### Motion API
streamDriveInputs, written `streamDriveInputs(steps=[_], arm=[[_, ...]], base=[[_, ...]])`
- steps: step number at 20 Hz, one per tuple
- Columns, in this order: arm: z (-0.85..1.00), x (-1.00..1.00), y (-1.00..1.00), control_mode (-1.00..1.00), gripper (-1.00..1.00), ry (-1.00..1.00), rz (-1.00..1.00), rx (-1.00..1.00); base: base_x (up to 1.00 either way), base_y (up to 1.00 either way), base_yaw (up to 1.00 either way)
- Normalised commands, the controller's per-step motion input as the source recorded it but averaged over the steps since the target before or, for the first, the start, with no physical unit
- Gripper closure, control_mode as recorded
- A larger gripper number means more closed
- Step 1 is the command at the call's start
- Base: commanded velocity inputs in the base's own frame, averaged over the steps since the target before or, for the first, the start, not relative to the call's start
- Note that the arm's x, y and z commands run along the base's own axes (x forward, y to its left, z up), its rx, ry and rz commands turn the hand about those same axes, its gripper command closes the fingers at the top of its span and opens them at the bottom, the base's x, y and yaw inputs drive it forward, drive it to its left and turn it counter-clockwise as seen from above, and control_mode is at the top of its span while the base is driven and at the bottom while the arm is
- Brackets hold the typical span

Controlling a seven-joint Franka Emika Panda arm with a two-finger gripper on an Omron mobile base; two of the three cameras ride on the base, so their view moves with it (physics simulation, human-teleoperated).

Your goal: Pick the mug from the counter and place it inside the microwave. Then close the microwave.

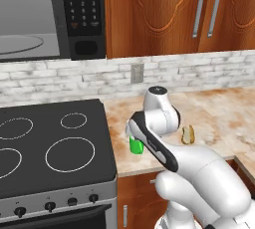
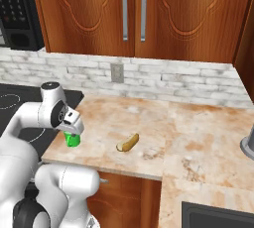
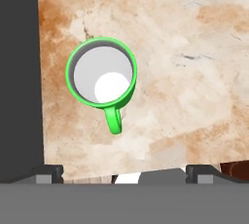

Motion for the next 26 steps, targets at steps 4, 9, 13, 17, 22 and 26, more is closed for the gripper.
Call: streamDriveInputs(steps=[4,9,13,17,22,26], arm=[[-0.11,0.06,0.0,-1.0,-1.0,0.0,0.0,0.0],[-0.19,0.07,0.0,-1.0,-1.0,0.0,0.0,0.0],[-0.2,0.07,0.0,-1.0,-1.0,0.0,0.0,0.0],[-0.18,0.0,0.0,-1.0,-1.0,0.0,0.0,0.0],[-0.15,0.0,0.03,-1.0,-1.0,-0.01,0.0,0.0],[-0.17,0.04,0.04,-1.0,-1.0,-0.04,0.01,0.0]], base=[[0.0,0.0,0.0],[0.0,0.0,0.0],[0.0,0.0,0.0],[0.0,0.0,0.0],[0.0,0.0,0.0],[0.0,0.0,0.0]])
